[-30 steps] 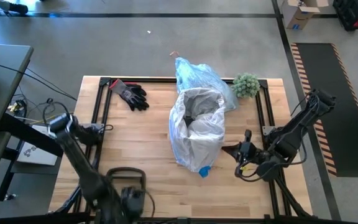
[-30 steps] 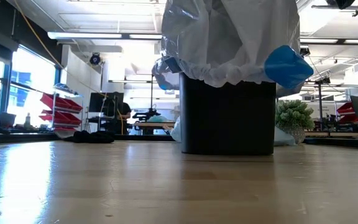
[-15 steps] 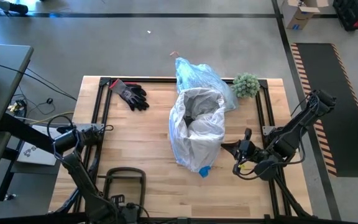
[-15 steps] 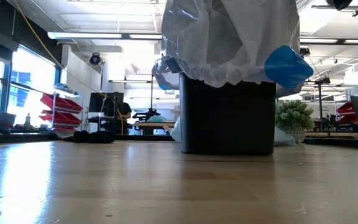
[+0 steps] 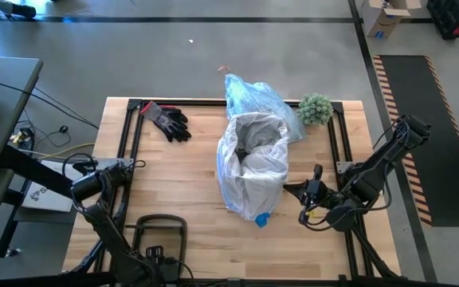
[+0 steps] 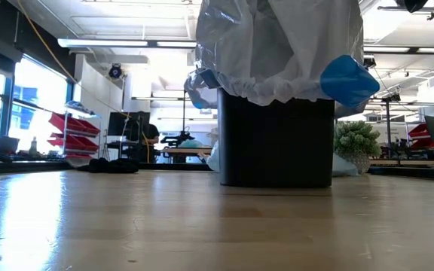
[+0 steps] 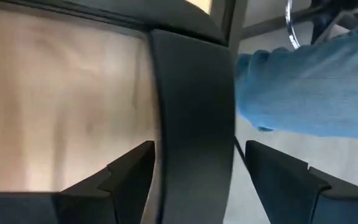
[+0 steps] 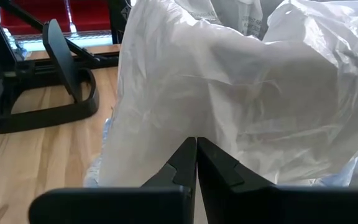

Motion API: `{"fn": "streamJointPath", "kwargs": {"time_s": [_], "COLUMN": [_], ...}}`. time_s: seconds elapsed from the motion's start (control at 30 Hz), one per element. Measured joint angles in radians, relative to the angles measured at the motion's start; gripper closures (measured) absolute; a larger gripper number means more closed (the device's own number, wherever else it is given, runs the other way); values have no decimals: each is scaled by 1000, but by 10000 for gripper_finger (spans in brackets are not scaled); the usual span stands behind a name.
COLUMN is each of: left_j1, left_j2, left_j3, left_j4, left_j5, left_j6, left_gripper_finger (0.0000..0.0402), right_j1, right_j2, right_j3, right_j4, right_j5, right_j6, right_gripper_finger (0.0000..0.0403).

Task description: Place trash/remove bag and relplace

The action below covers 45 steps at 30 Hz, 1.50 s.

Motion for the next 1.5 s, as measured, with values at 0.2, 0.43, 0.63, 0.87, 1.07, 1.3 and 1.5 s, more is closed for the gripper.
{"fn": "streamJointPath", "kwargs": {"time_s": [0.2,0.43,0.63,0.87,1.07,1.3,1.5], "left_j1": [6,75,211,368,446,578,703], "left_j2": [23,5,-3,-2,-121,-285,-290], "left_j3": [-6,-2,24,146,339,611,858], "left_j4": [-25,-137,-285,-546,-737,-745,-657], "left_j5": [21,12,-57,-47,-116,-354,-392], "left_j6": [-16,79,323,525,539,538,773], "left_gripper_finger": [191,304,304,304,304,304,304], "right_j1": [0,0,0,2,2,2,-1], "right_j2": [0,0,0,0,0,1,1], "right_j3": [0,0,0,0,0,0,0], "right_j4": [-5,-4,-4,1,4,4,4], "right_j5": [-2,2,1,-18,-22,-23,-19], "right_j6": [0,0,6,9,10,10,25], "right_gripper_finger": [403,403,403,403,403,403,403]}}
